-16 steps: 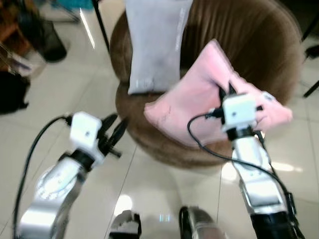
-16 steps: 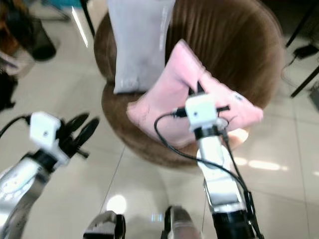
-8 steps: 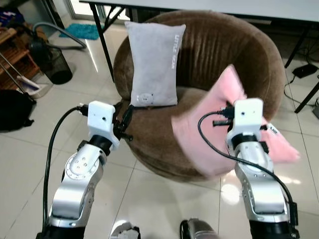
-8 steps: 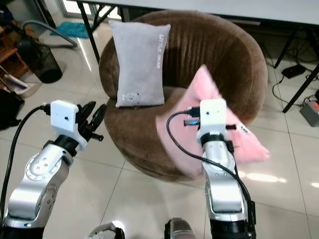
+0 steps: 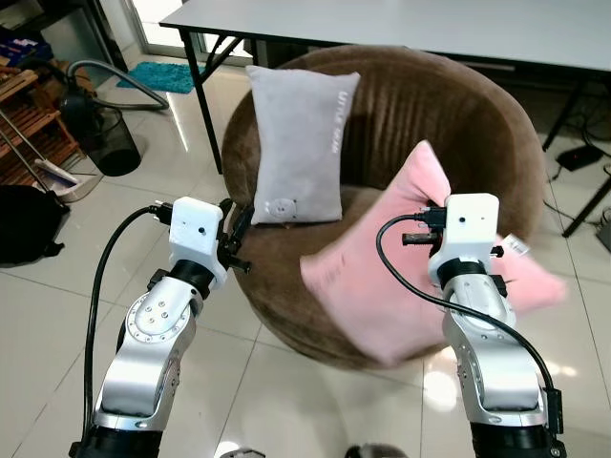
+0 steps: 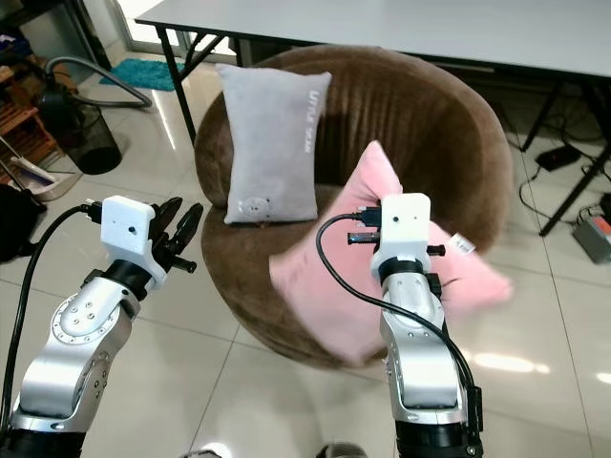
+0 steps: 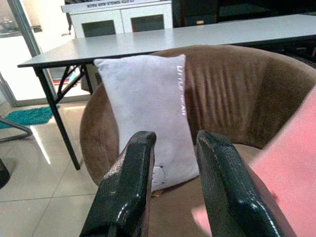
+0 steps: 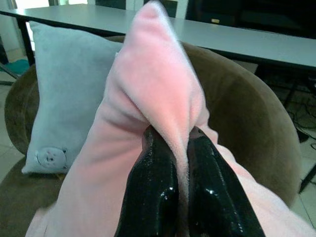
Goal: Move the pillow to the sofa from floor
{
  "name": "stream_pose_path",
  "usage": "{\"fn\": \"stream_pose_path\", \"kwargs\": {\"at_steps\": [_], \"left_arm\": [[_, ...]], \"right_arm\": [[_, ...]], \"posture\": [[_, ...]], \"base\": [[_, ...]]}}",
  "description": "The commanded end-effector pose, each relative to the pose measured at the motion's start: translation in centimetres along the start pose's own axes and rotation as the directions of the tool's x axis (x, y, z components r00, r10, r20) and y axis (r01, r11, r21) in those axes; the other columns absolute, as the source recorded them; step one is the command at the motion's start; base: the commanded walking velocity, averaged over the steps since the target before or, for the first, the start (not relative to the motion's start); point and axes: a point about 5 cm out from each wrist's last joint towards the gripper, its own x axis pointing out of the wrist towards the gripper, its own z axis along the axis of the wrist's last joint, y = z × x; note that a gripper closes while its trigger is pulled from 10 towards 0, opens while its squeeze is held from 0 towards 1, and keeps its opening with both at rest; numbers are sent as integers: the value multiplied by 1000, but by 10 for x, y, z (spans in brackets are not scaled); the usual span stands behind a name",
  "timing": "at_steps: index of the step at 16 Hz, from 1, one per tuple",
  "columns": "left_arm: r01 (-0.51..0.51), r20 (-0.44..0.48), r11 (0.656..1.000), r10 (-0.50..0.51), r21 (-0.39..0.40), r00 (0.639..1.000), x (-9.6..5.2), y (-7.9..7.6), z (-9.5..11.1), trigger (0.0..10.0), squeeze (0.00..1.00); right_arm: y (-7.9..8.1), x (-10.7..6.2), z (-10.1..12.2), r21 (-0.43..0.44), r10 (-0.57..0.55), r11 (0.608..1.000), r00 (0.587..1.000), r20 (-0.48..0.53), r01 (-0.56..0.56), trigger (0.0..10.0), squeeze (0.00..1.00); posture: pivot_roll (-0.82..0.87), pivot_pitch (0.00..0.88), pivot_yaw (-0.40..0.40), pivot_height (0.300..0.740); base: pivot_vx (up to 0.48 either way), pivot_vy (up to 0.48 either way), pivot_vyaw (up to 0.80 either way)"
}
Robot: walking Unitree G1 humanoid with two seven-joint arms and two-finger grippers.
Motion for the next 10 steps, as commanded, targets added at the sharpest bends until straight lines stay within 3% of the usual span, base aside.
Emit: {"fn": "stream_pose_path", "kwargs": {"at_steps": [1, 3, 6, 10], "left_arm": [[7, 8, 1000, -7, 13, 1000, 1, 0, 0, 10000, 0], [20, 11, 1000, -20, 20, 1000, 2, -1, 0, 10000, 0], [32, 13, 999, -32, 26, 999, 4, -1, 0, 10000, 0], [72, 12, 997, -72, 41, 997, 7, -5, 0, 10000, 0]], "right_arm": [[2, 4, 12, 12, 5, 1000, 999, 53, -6, 10000, 0], [1, 5, 10, 42, -2, 999, 999, 41, 0, 10000, 0], [0, 6, 11, 50, -5, 999, 999, 46, 3, 10000, 0], [-5, 6, 10, 42, -30, 999, 999, 42, 28, 10000, 0]], "posture": [[-32, 37, 17, 740], [-33, 31, 19, 740], [-37, 31, 27, 740], [-38, 34, 38, 740]], "base": [[409, 0, 0], [409, 0, 0], [417, 0, -800], [418, 0, 0]]}}
